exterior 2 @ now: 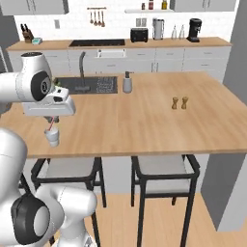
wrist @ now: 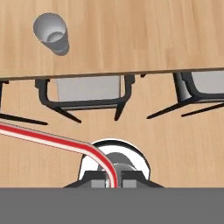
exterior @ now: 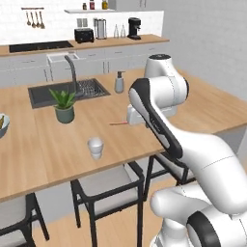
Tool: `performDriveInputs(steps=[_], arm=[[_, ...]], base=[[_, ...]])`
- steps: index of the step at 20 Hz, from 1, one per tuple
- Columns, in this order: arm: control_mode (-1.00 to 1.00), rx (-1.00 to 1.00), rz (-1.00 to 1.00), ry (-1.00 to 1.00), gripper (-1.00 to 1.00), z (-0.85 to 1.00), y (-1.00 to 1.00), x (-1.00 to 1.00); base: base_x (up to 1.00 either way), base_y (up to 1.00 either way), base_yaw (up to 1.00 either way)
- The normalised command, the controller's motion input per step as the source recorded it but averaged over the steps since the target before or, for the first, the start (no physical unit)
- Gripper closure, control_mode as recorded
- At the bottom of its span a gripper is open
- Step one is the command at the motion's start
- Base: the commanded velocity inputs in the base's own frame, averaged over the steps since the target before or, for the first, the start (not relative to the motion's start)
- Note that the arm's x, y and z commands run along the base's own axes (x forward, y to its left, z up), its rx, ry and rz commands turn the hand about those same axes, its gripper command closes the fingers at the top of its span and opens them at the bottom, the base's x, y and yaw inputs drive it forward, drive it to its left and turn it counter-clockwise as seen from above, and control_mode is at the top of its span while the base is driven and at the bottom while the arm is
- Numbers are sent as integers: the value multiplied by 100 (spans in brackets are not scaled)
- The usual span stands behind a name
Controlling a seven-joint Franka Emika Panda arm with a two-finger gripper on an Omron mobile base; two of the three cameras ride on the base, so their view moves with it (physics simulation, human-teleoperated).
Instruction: Take a straw from the drawer in front and place it inside the glass cup on the dining counter.
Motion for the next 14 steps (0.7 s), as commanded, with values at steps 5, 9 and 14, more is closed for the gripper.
performDriveInputs(steps=[5, 9, 14], arm=[[100, 0, 0, 0, 100, 0, 0, 0], [100, 0, 0, 0, 100, 0, 0, 0], [100, 0, 0, 0, 100, 0, 0, 0]], base=[[14, 54, 12], [54, 44, 7], [70, 46, 6]])
